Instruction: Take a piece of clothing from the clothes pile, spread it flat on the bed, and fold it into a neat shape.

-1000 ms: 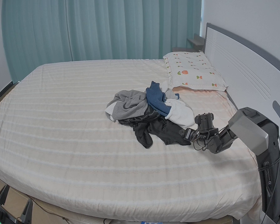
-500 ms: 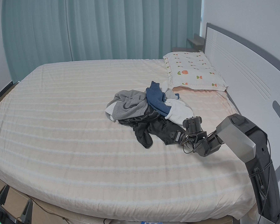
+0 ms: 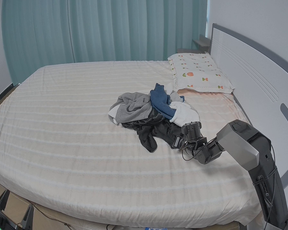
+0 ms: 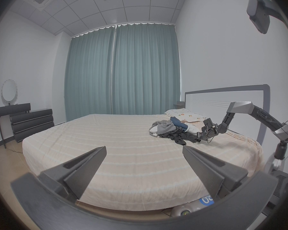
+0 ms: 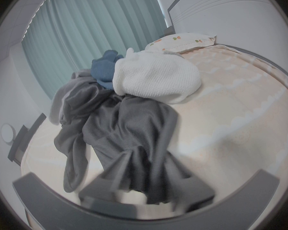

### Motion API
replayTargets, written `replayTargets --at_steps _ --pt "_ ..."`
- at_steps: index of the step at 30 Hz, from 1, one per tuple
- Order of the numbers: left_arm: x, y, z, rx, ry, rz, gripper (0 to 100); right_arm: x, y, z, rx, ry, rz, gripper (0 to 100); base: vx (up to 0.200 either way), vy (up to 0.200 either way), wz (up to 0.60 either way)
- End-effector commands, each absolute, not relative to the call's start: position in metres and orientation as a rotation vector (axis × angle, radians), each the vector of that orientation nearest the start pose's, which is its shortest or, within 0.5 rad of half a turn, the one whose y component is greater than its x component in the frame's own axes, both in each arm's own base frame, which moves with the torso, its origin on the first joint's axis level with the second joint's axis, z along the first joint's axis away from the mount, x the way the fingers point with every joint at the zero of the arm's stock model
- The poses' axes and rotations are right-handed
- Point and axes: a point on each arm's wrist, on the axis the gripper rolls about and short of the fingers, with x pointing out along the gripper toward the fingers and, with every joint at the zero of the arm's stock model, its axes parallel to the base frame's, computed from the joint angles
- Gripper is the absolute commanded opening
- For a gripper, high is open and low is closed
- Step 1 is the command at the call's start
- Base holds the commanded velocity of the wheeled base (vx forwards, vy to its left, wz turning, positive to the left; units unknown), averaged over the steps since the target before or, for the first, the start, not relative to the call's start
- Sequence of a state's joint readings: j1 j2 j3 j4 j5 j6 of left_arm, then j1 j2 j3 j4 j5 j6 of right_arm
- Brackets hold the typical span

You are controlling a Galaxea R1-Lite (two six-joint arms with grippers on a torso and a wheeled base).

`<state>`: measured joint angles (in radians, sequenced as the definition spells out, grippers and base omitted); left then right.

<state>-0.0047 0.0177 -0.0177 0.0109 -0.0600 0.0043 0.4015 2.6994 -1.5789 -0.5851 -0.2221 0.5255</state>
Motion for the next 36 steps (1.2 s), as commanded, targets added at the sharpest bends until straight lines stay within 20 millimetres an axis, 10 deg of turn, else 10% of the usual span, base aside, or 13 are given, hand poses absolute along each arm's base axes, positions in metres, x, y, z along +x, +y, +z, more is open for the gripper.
replayTargets --at_steps 1,12,21,23,25,30,36 --pt "-0.023 -0.001 0.075 0.004 0.014 -0.064 100 0.462 0.189 -0.031 0.393 0.502 0.039 0 0.000 0.000 0.00" --pt "-0.023 -0.001 0.075 0.007 0.014 -0.063 100 0.404 0.174 0.031 0.651 0.508 0.097 0 0.000 0.000 0.00" --pt "-0.023 -0.002 0.076 0.049 -0.003 -0.077 100 0.310 0.144 0.057 0.783 0.572 0.118 0 0.000 0.000 0.00" --pt "-0.026 -0.002 0.091 0.068 -0.076 -0.079 100 0.295 0.138 0.060 0.782 0.578 0.120 0 0.000 0.000 0.00" --pt "-0.041 0.000 0.190 -0.067 -0.305 -0.112 100 0.277 0.130 0.074 0.803 0.548 0.152 0 0.000 0.000 0.00" --pt "0.000 -0.003 0.200 0.008 -0.040 -0.167 100 0.254 0.127 0.081 0.811 0.567 0.194 0 0.000 0.000 0.00" --pt "0.095 -0.015 0.192 0.070 0.278 -0.274 100 0.245 0.122 0.072 0.887 0.590 0.202 0 0.000 0.000 0.00"
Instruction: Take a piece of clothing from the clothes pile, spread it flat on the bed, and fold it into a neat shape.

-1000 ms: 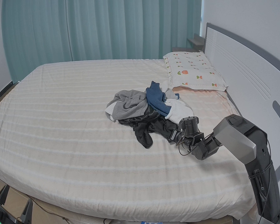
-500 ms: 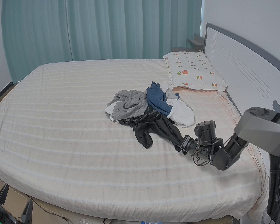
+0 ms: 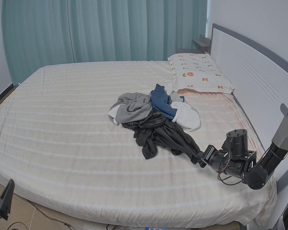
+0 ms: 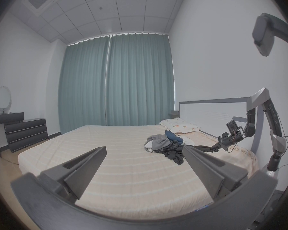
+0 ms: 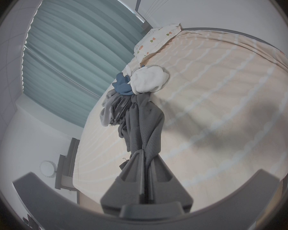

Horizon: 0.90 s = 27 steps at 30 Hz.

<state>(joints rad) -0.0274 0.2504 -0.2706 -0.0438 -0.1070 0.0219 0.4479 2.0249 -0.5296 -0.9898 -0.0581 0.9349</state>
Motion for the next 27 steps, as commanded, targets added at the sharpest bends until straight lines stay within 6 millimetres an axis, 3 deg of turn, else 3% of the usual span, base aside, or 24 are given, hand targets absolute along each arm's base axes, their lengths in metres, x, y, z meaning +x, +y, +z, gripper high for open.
replayTargets --at_steps 1,2,8,11,13,14,17,20,22,27 --pt "0.105 -0.018 0.190 0.068 0.295 -0.289 100 0.246 0.122 0.072 0.890 0.584 0.207 0 0.000 0.000 0.00" --pt "0.131 -0.027 0.182 0.040 0.352 -0.323 100 0.245 0.121 0.074 0.893 0.571 0.210 0 0.000 0.000 0.00" --pt "0.198 -0.074 0.131 -0.074 0.568 -0.356 100 0.241 0.120 0.071 0.879 0.581 0.207 0 0.000 0.000 0.00" --pt "0.220 -0.097 0.107 -0.103 0.608 -0.368 100 0.238 0.118 0.071 0.877 0.585 0.199 0 0.000 0.000 0.00" --pt "0.227 -0.102 0.100 -0.117 0.617 -0.367 100 0.238 0.118 0.071 0.878 0.583 0.199 0 0.000 0.000 0.00" --pt "0.243 -0.114 0.084 -0.148 0.646 -0.362 100 0.237 0.117 0.071 0.878 0.583 0.195 0 0.000 0.000 0.00" --pt "0.262 -0.131 0.064 -0.180 0.699 -0.358 100 0.238 0.116 0.071 0.880 0.583 0.191 0 0.000 0.000 0.00" --pt "0.275 -0.148 0.049 -0.187 0.731 -0.374 100 0.238 0.116 0.071 0.881 0.581 0.190 0 0.000 0.000 0.00" --pt "0.290 -0.169 0.032 -0.206 0.757 -0.387 100 0.237 0.116 0.069 0.878 0.589 0.186 0 0.000 0.000 0.00" --pt "0.317 -0.195 0.017 -0.259 0.736 -0.351 100 0.236 0.115 0.069 0.877 0.591 0.183 0 0.000 0.000 0.00"
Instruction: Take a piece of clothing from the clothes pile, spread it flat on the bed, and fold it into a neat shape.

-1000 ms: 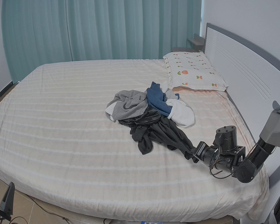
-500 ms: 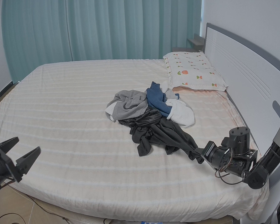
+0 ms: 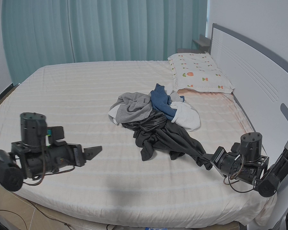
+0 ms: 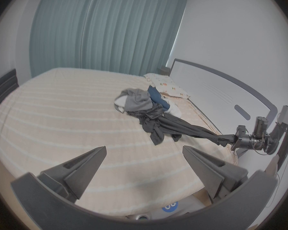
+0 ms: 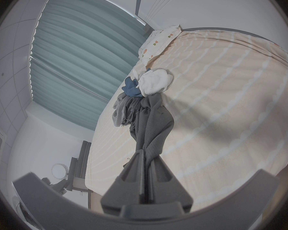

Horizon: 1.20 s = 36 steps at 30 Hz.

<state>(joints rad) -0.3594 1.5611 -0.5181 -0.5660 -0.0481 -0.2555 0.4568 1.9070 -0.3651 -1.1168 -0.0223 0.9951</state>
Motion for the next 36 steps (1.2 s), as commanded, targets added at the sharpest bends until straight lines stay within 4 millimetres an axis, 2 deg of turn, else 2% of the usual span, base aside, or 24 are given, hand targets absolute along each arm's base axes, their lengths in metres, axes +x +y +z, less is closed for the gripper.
replayTargets --at_steps 1,5,9,12,16,22,36 --pt "0.320 -0.198 0.015 -0.267 0.736 -0.349 100 0.236 0.115 0.068 0.878 0.592 0.181 0 0.000 0.000 0.00" --pt "0.347 -0.216 -0.006 -0.294 0.720 -0.340 100 0.235 0.114 0.068 0.879 0.593 0.177 0 0.000 0.000 0.00" --pt "0.356 -0.231 -0.019 -0.292 0.754 -0.344 100 0.235 0.113 0.067 0.878 0.597 0.174 0 0.000 0.000 0.00" --pt "0.363 -0.247 -0.026 -0.367 0.750 -0.335 100 0.235 0.114 0.066 0.877 0.601 0.172 0 0.000 0.000 0.00" --pt "0.371 -0.258 -0.033 -0.406 0.738 -0.324 100 0.235 0.113 0.066 0.878 0.598 0.172 0 0.000 0.000 0.00" --pt "0.387 -0.268 -0.047 -0.398 0.679 -0.262 100 0.235 0.113 0.067 0.879 0.595 0.174 0 0.000 0.000 0.00" --pt "0.407 -0.272 -0.052 -0.410 0.584 -0.173 100 0.235 0.114 0.068 0.880 0.592 0.177 0 0.000 0.000 0.00"
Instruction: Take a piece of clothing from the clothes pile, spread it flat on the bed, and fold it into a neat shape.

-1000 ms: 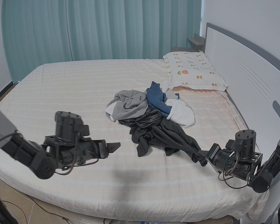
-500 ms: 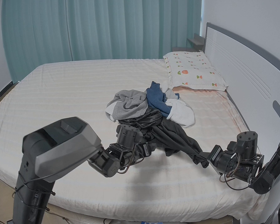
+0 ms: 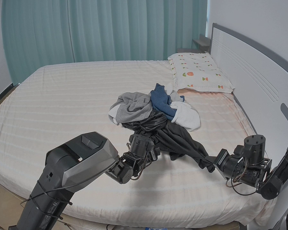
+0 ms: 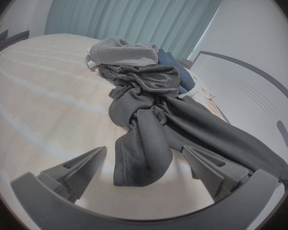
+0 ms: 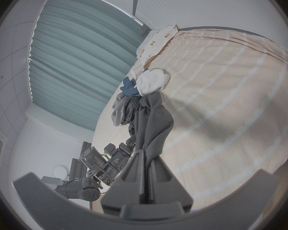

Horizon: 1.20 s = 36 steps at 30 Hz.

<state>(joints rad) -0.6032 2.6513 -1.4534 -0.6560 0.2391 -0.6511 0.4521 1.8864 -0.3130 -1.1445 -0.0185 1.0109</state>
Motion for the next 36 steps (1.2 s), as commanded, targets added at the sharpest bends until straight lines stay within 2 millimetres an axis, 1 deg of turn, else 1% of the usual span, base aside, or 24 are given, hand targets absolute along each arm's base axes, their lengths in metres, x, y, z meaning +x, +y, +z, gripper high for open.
replayTargets --at_steps 1,2,5,8,9,11,12,13,14,15,16,18,21,23,24,25,27,29,30,31,32,33,35,36 --pt "0.408 -0.271 -0.052 -0.414 0.578 -0.171 100 0.235 0.114 0.068 0.880 0.593 0.179 0 0.000 0.000 0.00" --pt "0.408 -0.271 -0.050 -0.427 0.573 -0.166 0 0.235 0.114 0.068 0.882 0.592 0.179 0 0.000 0.000 0.00" --pt "0.410 -0.268 -0.046 -0.489 0.563 -0.129 0 0.235 0.114 0.069 0.884 0.589 0.180 0 0.000 0.000 0.00" --pt "0.415 -0.259 -0.040 -0.512 0.538 -0.086 0 0.235 0.113 0.072 0.895 0.568 0.187 0 0.000 0.000 0.00" --pt "0.417 -0.255 -0.033 -0.522 0.526 -0.075 0 0.236 0.112 0.073 0.901 0.556 0.191 0 0.000 0.000 0.00" --pt "0.417 -0.247 -0.014 -0.566 0.503 -0.063 0 0.235 0.112 0.074 0.904 0.539 0.202 0 0.000 0.000 0.00" --pt "0.417 -0.247 -0.014 -0.566 0.503 -0.063 0 0.235 0.112 0.074 0.904 0.539 0.202 0 0.000 0.000 0.00" --pt "0.408 -0.238 0.018 -0.623 0.485 -0.068 0 0.235 0.111 0.078 0.914 0.503 0.222 0 0.000 0.000 0.00" --pt "0.403 -0.233 0.031 -0.636 0.478 -0.072 0 0.236 0.112 0.081 0.922 0.476 0.236 0 0.000 0.000 0.00" --pt "0.400 -0.231 0.037 -0.642 0.474 -0.075 0 0.236 0.112 0.083 0.927 0.460 0.244 0 0.000 0.000 0.00" --pt "0.388 -0.224 0.057 -0.650 0.471 -0.095 0 0.236 0.112 0.089 0.940 0.408 0.276 0 0.000 0.000 0.00" --pt "0.373 -0.215 0.083 -0.670 0.451 -0.121 0 0.237 0.113 0.097 0.949 0.347 0.315 0 0.000 0.000 0.00" --pt "0.355 -0.192 0.123 -0.697 0.410 -0.165 0 0.239 0.111 0.120 0.905 0.217 0.383 0 0.000 0.000 0.00" --pt "0.351 -0.174 0.145 -0.708 0.362 -0.172 0 0.247 0.109 0.141 0.837 0.106 0.413 0 0.000 0.000 0.00" --pt "0.349 -0.169 0.153 -0.715 0.343 -0.173 0 0.251 0.107 0.150 0.809 0.060 0.418 0 0.000 0.000 0.00" --pt "0.349 -0.169 0.153 -0.715 0.343 -0.173 0 0.251 0.107 0.150 0.809 0.060 0.418 0 0.000 0.000 0.00" --pt "0.334 -0.155 0.181 -0.746 0.275 -0.180 0 0.260 0.100 0.185 0.759 -0.094 0.456 0 0.000 0.000 0.00" --pt "0.315 -0.145 0.195 -0.758 0.250 -0.193 0 0.256 0.097 0.210 0.769 -0.181 0.498 0 0.000 0.000 0.00" --pt "0.308 -0.141 0.201 -0.763 0.235 -0.201 0 0.252 0.096 0.215 0.771 -0.195 0.513 0 0.000 0.000 0.00" --pt "0.297 -0.135 0.206 -0.770 0.221 -0.209 0 0.249 0.095 0.217 0.767 -0.195 0.533 0 0.000 0.000 0.00" --pt "0.297 -0.135 0.206 -0.770 0.221 -0.209 0 0.249 0.095 0.217 0.767 -0.195 0.533 0 0.000 0.000 0.00" --pt "0.280 -0.127 0.208 -0.777 0.205 -0.221 0 0.243 0.094 0.207 0.758 -0.150 0.553 0 0.000 0.000 0.00" --pt "0.266 -0.120 0.200 -0.782 0.212 -0.223 0 0.241 0.094 0.189 0.767 -0.069 0.545 0 0.000 0.000 0.00" --pt "0.259 -0.117 0.192 -0.781 0.224 -0.219 0 0.242 0.094 0.178 0.792 -0.016 0.532 0 0.000 0.000 0.00"
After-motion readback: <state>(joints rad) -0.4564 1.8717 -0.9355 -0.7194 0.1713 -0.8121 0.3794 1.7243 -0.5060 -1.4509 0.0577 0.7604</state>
